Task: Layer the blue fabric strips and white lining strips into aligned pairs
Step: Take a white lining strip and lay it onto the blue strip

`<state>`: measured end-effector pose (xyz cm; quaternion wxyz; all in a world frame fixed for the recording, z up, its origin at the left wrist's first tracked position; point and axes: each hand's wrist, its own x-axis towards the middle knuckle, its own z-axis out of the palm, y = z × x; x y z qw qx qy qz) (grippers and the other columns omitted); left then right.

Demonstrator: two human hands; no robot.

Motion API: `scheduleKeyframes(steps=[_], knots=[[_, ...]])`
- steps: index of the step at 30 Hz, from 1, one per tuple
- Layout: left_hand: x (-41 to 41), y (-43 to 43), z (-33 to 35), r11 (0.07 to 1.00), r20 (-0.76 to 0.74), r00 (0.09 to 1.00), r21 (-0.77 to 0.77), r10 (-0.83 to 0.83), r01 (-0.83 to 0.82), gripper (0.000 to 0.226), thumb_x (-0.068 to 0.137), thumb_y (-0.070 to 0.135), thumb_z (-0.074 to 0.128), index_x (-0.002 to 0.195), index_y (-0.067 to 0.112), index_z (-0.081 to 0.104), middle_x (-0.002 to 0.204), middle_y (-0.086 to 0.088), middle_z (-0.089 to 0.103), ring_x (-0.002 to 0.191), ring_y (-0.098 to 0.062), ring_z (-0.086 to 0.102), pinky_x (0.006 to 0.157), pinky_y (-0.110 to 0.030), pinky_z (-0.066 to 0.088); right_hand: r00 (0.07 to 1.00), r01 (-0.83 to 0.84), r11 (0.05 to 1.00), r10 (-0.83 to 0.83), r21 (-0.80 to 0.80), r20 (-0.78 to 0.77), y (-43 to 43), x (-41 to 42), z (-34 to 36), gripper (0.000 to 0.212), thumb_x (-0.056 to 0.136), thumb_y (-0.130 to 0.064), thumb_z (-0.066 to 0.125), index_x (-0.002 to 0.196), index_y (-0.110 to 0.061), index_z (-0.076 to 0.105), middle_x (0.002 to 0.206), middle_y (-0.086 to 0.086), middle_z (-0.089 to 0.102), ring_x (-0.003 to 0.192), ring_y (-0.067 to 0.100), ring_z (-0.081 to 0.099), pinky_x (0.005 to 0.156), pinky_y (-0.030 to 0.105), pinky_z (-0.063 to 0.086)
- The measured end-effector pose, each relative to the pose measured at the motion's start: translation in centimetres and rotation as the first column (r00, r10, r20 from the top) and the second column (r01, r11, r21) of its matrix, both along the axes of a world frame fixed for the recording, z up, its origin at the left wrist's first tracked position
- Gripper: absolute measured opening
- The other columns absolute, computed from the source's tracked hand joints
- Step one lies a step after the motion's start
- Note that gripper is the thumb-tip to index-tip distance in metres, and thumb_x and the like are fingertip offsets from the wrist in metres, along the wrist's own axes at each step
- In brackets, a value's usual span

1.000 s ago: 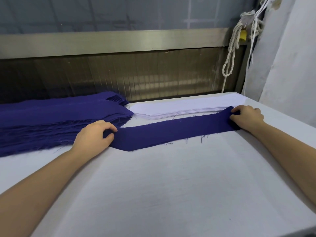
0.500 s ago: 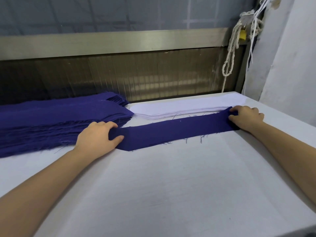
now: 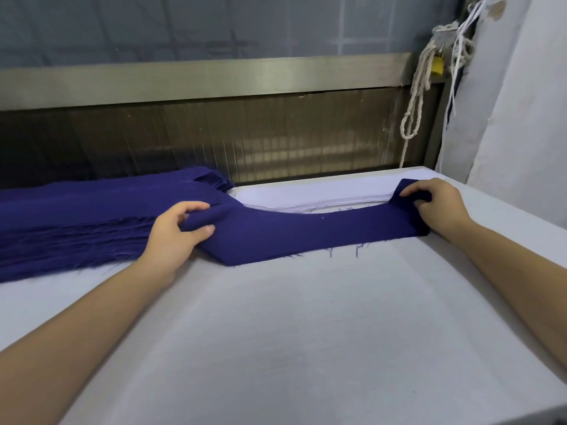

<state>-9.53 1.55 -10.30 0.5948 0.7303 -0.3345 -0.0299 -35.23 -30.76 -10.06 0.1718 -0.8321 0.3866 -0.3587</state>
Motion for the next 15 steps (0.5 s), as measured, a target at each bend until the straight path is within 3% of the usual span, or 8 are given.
scheduleKeyframes(steps=[2,5,10,15], knots=[[0.0,0.0,0.2,0.991,-0.111,0.994,-0.128,0.008,-0.022,0.038,0.081,-0.001,0.068,0.095,0.034,0.064,0.107,0.011,0.061,0.11,-0.02,0.058,0.089,-0.036,0.051,0.997,-0.012,1.0,0.013,-0.01,0.07,0.2,0.2,0.1,0.04,0.08,0.018,0.044,0.096,-0.008,0.071,0.116,0.015,0.06,0.112,0.03,0.05,0.093,0.021,0.032],[0.7,0.1,0.6,0.97,-0.229,0.973,-0.226,0.042,-0.095,0.036,0.083,0.0,0.066,0.098,0.033,0.064,0.122,0.002,0.057,0.119,-0.023,0.054,0.097,-0.042,0.048,0.986,-0.018,1.0,0.014,0.025,0.167,0.5,0.7,-0.1,0.038,0.083,0.016,0.044,0.097,-0.008,0.07,0.116,0.015,0.057,0.11,0.028,0.05,0.084,0.011,0.029],[2.8,0.3,1.6,0.916,-0.326,0.938,-0.328,0.12,-0.231,0.039,0.083,0.0,0.066,0.115,0.02,0.057,0.123,-0.007,0.059,0.109,-0.022,0.06,0.093,-0.039,0.05,0.904,-0.107,0.98,0.025,0.169,0.427,1.4,2.8,0.3,0.035,0.085,0.012,0.048,0.09,-0.018,0.066,0.112,0.005,0.057,0.108,0.024,0.052,0.085,0.03,0.044],[6.0,1.4,3.3,0.849,-0.393,0.884,-0.349,0.252,-0.397,0.039,0.084,0.0,0.065,0.118,0.015,0.054,0.117,-0.007,0.061,0.106,-0.021,0.06,0.095,-0.038,0.049,0.871,-0.205,0.949,0.066,0.238,0.487,3.1,6.7,1.0,0.034,0.085,0.01,0.051,0.089,-0.021,0.064,0.115,0.009,0.058,0.101,0.02,0.053,0.086,0.031,0.047]])
